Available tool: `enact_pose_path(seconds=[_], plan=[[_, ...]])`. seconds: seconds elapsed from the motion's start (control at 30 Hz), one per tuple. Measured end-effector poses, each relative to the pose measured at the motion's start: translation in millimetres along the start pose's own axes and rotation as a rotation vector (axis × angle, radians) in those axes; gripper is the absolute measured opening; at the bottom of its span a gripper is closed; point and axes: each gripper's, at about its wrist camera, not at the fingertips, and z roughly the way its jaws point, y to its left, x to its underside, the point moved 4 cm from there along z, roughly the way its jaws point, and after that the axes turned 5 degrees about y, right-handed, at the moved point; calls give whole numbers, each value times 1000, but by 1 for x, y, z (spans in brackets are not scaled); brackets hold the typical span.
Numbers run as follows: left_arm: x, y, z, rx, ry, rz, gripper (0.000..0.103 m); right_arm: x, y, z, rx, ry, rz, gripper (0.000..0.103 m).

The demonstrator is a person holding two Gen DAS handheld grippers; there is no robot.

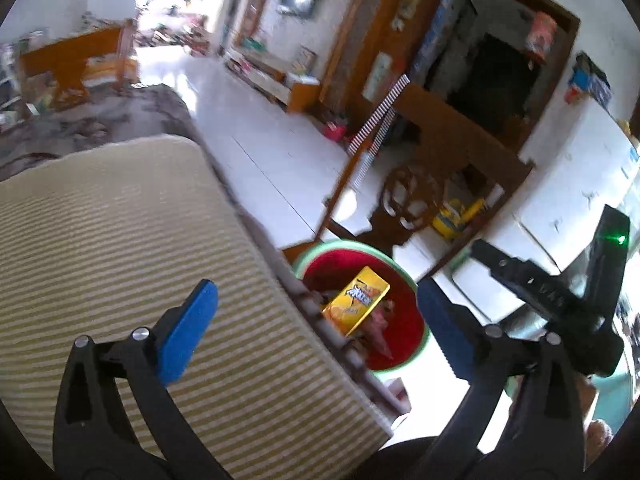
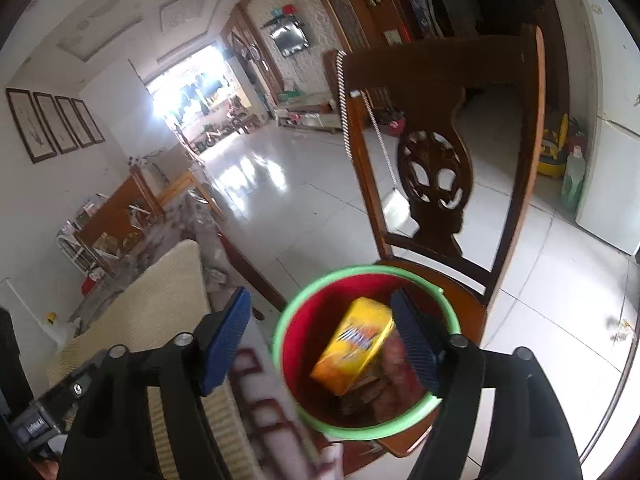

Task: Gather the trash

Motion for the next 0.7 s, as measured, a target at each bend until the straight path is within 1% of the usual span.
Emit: enact_pose_path(seconds=[0.07,0.1,0.13,0.2,0.23,0.3,0.37,0.43,0.5,0.57,0.63,0.7], plan=[[3,15,-18,-29,-33,-21,98,-5,19,-8,-14,-35,-34,78],[6,29,-30,-57,-53,-46,98,-8,36,-13,-26,-60,-62,81],[9,41,-40,-79,-67,-68,98,-9,50,-16,-41,-74,-87,82],[15,66,-62,-137,-104,-124,98,-8,76,-17,-77,-82,-130,86],[20,83,-76,-176,-123,-162,98,-5,95,-17,-106,-83,-160,87],[26,106,-94,-217,-149,-205,98,4,129,-15,-160,-94,-219,92],[35,132,-114,-273,-174,-253,98,20,164,-7,-225,-117,-299,95],[42,149,-132,-305,-205,-286,98,34,182,6,-252,-114,-323,96],[49,158,-150,-335,-244,-298,98,46,193,23,-280,-69,-319,96],[53,161,-166,-361,-283,-289,98,52,201,31,-254,-46,-349,96],[53,161,-175,-381,-311,-277,98,54,204,32,-228,-58,-364,96],[52,158,-180,-383,-331,-271,98,53,201,33,-215,-67,-346,96]])
